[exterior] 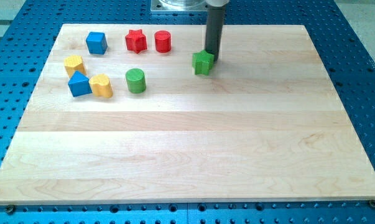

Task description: Push the green star into the green circle

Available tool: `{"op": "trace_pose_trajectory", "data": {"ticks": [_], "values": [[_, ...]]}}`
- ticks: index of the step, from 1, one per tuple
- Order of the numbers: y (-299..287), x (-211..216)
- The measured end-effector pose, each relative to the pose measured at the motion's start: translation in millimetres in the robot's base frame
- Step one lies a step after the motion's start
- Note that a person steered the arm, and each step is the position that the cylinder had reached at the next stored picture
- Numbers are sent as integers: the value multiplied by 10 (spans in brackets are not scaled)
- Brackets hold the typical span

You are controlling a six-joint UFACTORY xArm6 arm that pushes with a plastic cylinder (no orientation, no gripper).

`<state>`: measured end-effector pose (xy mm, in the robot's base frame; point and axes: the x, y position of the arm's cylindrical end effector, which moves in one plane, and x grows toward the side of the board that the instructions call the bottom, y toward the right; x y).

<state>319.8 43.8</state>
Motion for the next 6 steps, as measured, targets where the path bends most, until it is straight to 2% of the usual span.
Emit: {"op": "trace_pose_trajectory", "data": {"ticks": [1, 2, 3, 4, 5, 6], "values": [[641, 171], [467, 259], [-158, 266], [-270, 310], [-206, 15], [-221, -473]]}}
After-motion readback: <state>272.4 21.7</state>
